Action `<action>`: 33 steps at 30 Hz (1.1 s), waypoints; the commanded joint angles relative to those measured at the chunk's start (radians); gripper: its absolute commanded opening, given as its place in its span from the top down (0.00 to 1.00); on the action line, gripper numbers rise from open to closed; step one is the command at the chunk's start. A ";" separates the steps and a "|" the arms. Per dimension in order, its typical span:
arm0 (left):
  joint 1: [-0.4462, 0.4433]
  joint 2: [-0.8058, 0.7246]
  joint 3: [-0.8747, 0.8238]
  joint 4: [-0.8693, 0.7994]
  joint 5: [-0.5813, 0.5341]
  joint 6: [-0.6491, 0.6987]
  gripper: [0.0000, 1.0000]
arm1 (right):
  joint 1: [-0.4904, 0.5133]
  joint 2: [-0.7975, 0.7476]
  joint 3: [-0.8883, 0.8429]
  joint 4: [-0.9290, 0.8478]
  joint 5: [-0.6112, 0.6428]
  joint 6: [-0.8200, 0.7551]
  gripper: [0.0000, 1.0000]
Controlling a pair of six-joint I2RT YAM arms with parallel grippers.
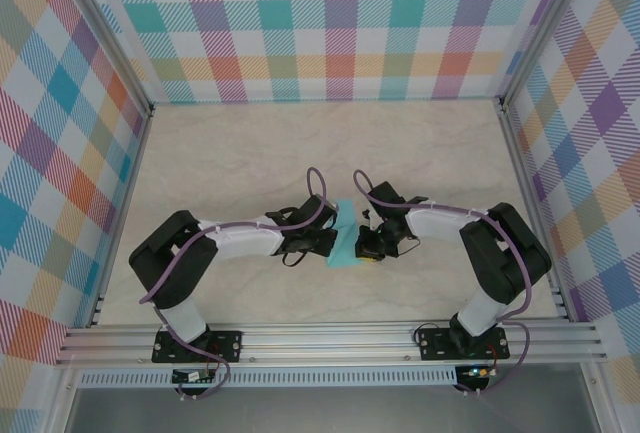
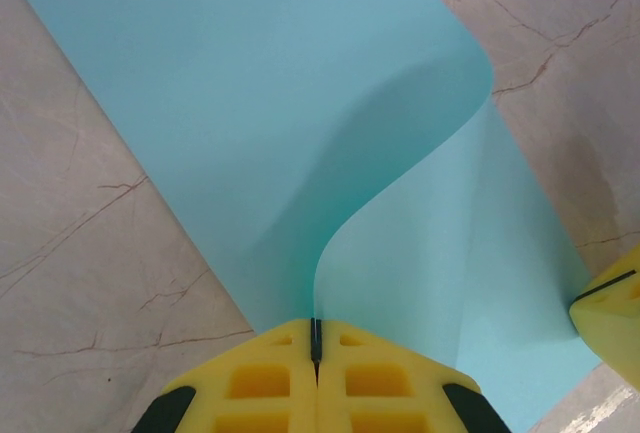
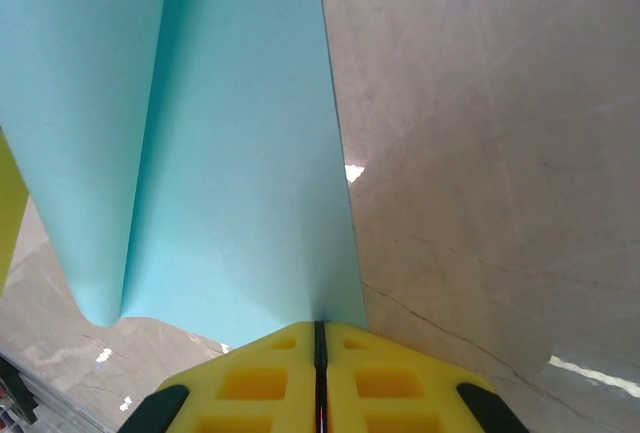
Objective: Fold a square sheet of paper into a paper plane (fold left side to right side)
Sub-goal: Fold the triangle a second time at the center of the table.
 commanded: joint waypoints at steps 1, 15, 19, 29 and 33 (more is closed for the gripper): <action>0.009 0.020 0.027 0.002 0.002 0.018 1.00 | 0.006 0.029 -0.004 -0.077 0.059 -0.022 0.91; 0.010 0.028 0.024 0.010 -0.015 0.018 1.00 | 0.009 0.034 0.003 -0.085 0.065 -0.027 0.91; 0.011 0.028 0.027 0.013 -0.019 0.017 1.00 | 0.011 0.036 0.004 -0.087 0.068 -0.026 0.91; 0.010 0.000 0.004 0.042 -0.018 0.012 1.00 | 0.013 0.037 0.004 -0.090 0.071 -0.022 0.91; 0.011 0.001 0.005 0.039 -0.016 0.018 1.00 | 0.013 0.040 0.007 -0.091 0.072 -0.022 0.90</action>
